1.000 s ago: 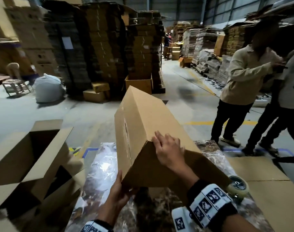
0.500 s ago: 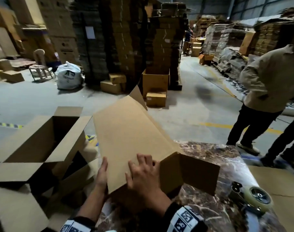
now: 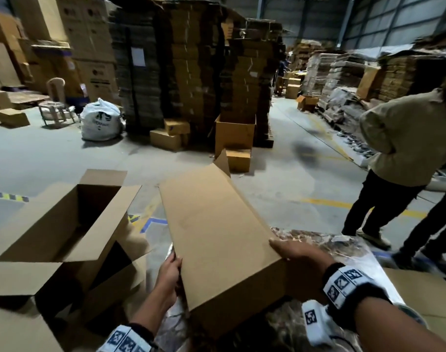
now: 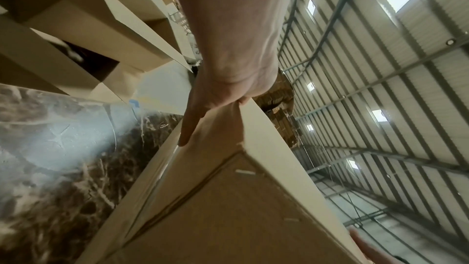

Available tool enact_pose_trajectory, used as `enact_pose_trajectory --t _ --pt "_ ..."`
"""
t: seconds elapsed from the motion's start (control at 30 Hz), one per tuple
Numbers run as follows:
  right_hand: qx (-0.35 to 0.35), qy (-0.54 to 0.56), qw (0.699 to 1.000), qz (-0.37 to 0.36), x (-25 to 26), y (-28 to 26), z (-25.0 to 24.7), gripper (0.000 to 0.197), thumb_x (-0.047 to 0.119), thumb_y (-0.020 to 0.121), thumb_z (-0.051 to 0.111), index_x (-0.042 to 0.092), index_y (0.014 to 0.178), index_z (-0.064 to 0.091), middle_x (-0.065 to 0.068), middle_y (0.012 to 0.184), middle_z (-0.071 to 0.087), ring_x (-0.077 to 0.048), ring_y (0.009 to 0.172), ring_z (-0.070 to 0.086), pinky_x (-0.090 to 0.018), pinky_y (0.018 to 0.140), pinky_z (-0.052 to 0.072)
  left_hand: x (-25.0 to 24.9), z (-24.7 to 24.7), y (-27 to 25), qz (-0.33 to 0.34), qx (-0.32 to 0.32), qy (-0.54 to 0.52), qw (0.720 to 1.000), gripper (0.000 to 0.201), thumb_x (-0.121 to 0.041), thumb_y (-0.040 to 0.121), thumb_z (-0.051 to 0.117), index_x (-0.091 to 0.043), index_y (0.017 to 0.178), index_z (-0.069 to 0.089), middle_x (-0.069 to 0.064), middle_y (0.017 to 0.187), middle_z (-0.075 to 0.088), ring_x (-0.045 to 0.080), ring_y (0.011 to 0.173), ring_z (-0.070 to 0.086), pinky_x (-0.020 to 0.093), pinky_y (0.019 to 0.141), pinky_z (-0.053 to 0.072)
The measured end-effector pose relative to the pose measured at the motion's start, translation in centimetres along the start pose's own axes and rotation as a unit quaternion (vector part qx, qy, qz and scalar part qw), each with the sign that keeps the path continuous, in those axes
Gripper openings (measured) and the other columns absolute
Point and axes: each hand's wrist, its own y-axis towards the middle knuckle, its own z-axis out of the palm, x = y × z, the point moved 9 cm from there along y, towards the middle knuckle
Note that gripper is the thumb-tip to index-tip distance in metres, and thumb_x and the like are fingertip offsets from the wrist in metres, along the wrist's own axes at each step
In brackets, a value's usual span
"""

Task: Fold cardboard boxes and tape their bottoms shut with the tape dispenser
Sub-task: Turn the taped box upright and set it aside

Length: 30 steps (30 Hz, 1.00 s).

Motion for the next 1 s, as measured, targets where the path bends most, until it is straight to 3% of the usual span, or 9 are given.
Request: enact_pose_trajectory --t 0.1,0.23,0.33,0.43,0.6,0.67,0.73,0.87,1.0 --pt "0.019 0.223 0.974 0.027 -2.3 0.5 1.9 0.074 0.068 0.094 0.036 0.008 0.133 0.055 -0.011 0.138 0.055 -0.024 0.120 0.055 -0.036 0.104 0.046 -0.5 1.7 0.2 0.017 0.005 0.001 1.000 0.036 -0.021 0.106 0.036 -0.033 0.137 0.051 0.009 0.119 0.065 0.023 0.080 0.058 0.040 0.077 0.052" --pt "-0.020 0.409 0.908 0.095 -4.4 1.6 2.6 0.041 0.028 0.101 0.050 -0.006 0.118 0.066 -0.015 0.088 0.071 -0.027 0.074 0.065 -0.028 0.060 0.052 -0.6 2.7 2.1 0.056 -0.013 0.023 0.998 0.034 -0.024 0.106 0.036 -0.035 0.132 0.055 0.006 0.118 0.068 0.021 0.084 0.063 0.031 0.064 0.050" --pt "-0.070 0.456 0.878 0.132 -5.0 1.5 0.9 0.018 0.010 0.091 0.061 -0.005 0.094 0.071 -0.014 0.069 0.068 -0.027 0.054 0.063 -0.030 0.051 0.053 0.4 3.1 3.8 0.059 -0.002 0.005 0.998 0.032 -0.027 0.106 0.037 -0.033 0.130 0.058 0.004 0.127 0.066 0.026 0.109 0.065 0.048 0.091 0.054" --pt "-0.144 0.487 0.851 0.133 -4.8 1.0 -1.8 0.004 -0.002 0.082 0.066 -0.004 0.085 0.068 -0.016 0.083 0.066 -0.028 0.068 0.059 -0.033 0.059 0.051 2.2 3.6 4.9 0.014 0.003 -0.037 0.999 0.035 -0.025 0.107 0.035 -0.020 0.137 0.053 0.011 0.129 0.064 0.033 0.117 0.060 0.053 0.102 0.047" --pt "-0.183 0.553 0.803 0.124 -2.5 -1.5 -2.0 0.009 -0.014 0.081 0.061 -0.006 0.080 0.061 -0.018 0.081 0.058 -0.027 0.062 0.061 -0.032 0.048 0.051 5.8 4.9 6.1 -0.043 0.031 0.037 0.998 0.033 -0.005 0.102 0.039 -0.007 0.128 0.059 0.023 0.114 0.067 0.031 0.092 0.065 0.036 0.073 0.055" --pt "-0.159 0.537 0.819 0.122 -0.7 -3.3 0.0 0.012 -0.014 0.083 0.061 -0.003 0.082 0.056 -0.017 0.070 0.057 -0.023 0.049 0.059 -0.032 0.044 0.051 7.1 5.9 6.6 -0.071 0.045 0.100 0.991 0.037 -0.007 0.097 0.046 -0.008 0.132 0.058 0.029 0.122 0.062 0.029 0.095 0.064 0.037 0.078 0.056" --pt "-0.143 0.489 0.854 0.102 0.5 -4.2 2.9 0.015 -0.011 0.082 0.067 -0.004 0.088 0.055 -0.018 0.072 0.062 -0.021 0.046 0.062 -0.029 0.041 0.051 6.1 7.5 6.6 -0.040 0.055 0.170 0.983 0.041 -0.028 0.096 0.054 -0.009 0.133 0.058 0.020 0.133 0.058 0.032 0.116 0.057 0.045 0.101 0.047" --pt "-0.200 0.280 0.938 0.042 2.0 -4.6 6.8 0.021 0.022 0.075 0.078 0.012 0.088 0.065 -0.004 0.081 0.071 -0.017 0.070 0.070 -0.042 0.063 0.060 -0.9 9.8 4.2 0.042 0.054 0.096 0.993 0.031 -0.045 0.101 0.046 -0.018 0.105 0.061 0.008 0.111 0.065 0.029 0.106 0.060 0.047 0.100 0.047" --pt "-0.176 0.043 0.982 -0.051 5.2 -5.2 8.6 0.029 0.043 0.093 0.059 0.015 0.087 0.060 -0.003 0.095 0.068 -0.017 0.087 0.065 -0.028 0.068 0.048 -5.6 10.8 2.5 0.109 0.107 0.083 0.985 0.075 -0.067 0.086 0.053 -0.017 0.142 0.046 0.006 0.140 0.052 0.025 0.127 0.050 0.053 0.106 0.043"
